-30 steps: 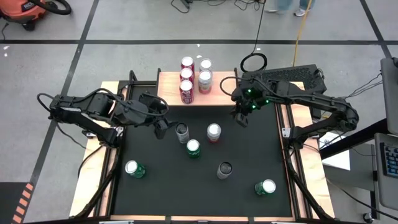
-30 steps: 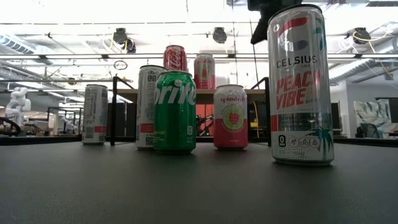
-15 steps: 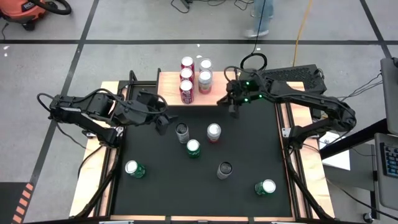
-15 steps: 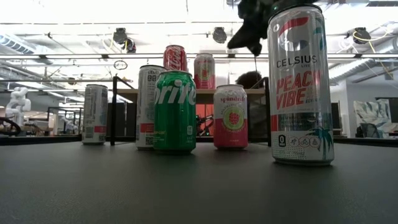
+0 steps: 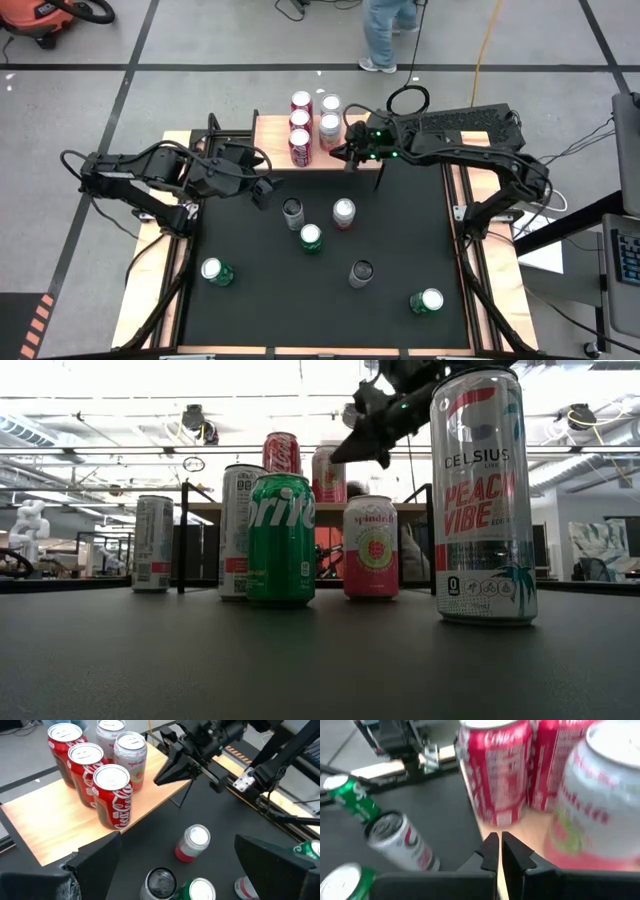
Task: Place canned beverage on shelf
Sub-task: Put the top white pink soda can on the shelf aligned with the other white pink soda can
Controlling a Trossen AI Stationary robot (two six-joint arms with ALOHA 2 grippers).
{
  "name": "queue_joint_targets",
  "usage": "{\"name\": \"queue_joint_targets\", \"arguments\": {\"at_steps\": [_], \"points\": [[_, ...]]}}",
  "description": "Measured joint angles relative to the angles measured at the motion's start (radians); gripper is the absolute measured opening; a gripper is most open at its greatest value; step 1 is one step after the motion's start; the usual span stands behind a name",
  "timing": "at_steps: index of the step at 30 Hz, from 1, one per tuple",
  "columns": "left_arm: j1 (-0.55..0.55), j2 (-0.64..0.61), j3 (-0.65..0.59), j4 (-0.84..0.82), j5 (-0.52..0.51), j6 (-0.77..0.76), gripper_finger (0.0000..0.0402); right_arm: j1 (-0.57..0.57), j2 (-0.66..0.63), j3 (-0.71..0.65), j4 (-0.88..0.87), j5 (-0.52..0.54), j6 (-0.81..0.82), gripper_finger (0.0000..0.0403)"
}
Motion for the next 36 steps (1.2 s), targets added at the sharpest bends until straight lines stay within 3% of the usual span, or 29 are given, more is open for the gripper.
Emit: {"name": "queue_joint_targets", "arguments": {"at_steps": [8,36], "points": [[-0.001,0.000,0.000,-0.011,0.000,0.005,0.0389,-0.028,0.075,0.000,0.083,-0.001,0.025,0.0000],[-0.002,0.000,0.000,-0.029,0.008,0.052,0.0389,-0.083,0.076,0.000,0.078,0.027,0.039,0.0000]]}}
